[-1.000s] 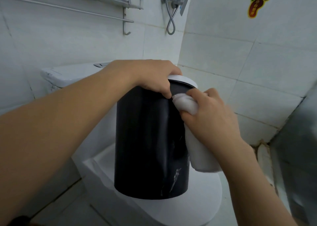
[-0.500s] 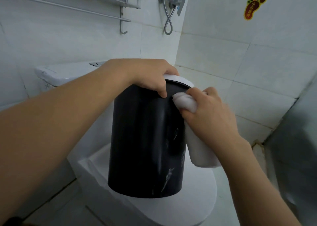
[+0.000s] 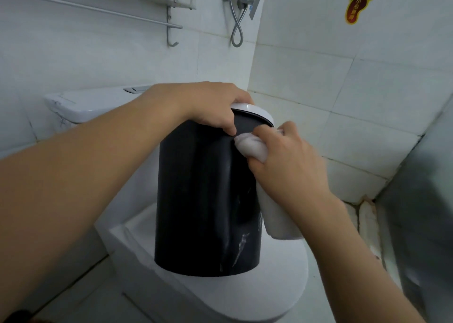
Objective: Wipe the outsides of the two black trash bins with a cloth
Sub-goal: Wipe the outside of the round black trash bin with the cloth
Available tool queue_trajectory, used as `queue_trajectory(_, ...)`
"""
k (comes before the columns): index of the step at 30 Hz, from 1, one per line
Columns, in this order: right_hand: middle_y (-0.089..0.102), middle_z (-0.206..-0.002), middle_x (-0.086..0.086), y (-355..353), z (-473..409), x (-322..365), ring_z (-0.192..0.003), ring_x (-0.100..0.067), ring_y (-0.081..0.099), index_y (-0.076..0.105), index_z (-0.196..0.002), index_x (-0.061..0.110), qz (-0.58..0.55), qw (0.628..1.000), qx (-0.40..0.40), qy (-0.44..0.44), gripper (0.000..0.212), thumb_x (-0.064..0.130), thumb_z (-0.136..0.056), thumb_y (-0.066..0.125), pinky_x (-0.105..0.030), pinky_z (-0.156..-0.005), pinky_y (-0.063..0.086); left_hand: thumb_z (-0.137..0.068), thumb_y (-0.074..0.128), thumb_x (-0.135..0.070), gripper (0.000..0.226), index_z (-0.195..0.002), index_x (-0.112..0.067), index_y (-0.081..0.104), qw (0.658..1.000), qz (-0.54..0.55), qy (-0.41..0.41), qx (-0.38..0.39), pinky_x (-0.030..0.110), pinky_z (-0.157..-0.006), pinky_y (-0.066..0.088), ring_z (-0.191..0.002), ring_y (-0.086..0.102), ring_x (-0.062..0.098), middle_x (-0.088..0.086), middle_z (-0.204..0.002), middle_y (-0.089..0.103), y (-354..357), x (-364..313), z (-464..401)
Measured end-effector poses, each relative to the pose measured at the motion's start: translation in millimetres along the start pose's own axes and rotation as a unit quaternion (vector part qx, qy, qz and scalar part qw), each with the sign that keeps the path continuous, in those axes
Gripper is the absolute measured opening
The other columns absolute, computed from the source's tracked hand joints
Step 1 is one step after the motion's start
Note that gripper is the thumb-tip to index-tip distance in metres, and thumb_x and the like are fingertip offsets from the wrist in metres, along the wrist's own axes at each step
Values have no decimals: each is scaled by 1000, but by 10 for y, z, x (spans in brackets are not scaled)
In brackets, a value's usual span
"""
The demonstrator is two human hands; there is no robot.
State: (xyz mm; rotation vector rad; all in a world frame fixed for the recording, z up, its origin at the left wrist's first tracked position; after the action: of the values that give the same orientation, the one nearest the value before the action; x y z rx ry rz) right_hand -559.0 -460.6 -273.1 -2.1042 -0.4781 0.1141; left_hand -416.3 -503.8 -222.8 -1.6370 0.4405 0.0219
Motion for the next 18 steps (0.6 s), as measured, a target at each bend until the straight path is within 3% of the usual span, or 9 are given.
queue_trajectory(5,41,-105,4,93,239,-25,-74,-21,41,53,-113,39,10,999,28,-27,25,37,-87,54,-31,-57,34,-82,72,-20,65,-139,-40,48,1000,-4,-12,-3,37,-99,43,-115,51,17,-12,-134,54,11,68,-34)
queue_trajectory(10,48,-105,9,105,286,-396,-87,-17,55,55,-110,45,-144,988,16,51,24,46,-86,58,-33,-67,43,-84,67,-13,70,-145,-37,42,999,-11,-12,-31,37,-106,39,-128,46,18,-9,-146,47,34,107,-44)
queue_trajectory(13,49,-105,9,169,292,-499,-87,-15,54,56,-108,45,-140,987,19,73,22,45,-87,59,-32,-67,40,-82,64,-13,73,-148,-35,39,998,-29,-15,-54,41,-109,37,-132,42,20,-6,-147,45,65,128,-60)
queue_trajectory(18,46,-102,11,296,356,-469,-86,-16,55,56,-109,44,-116,989,55,68,23,47,-86,58,-32,-66,44,-65,83,-50,93,-144,-38,35,993,-97,-20,-59,44,-105,34,-129,39,23,-8,-139,48,125,138,-65)
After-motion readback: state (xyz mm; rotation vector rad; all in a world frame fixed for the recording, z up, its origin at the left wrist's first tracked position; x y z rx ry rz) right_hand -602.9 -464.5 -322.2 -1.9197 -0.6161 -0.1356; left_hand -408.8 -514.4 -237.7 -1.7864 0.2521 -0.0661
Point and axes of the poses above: each hand's wrist, its own z-axis away from the middle knuckle, its own y-axis out of the palm, x = y × z, the point moved 6 cm from there along -z, towards the middle knuckle
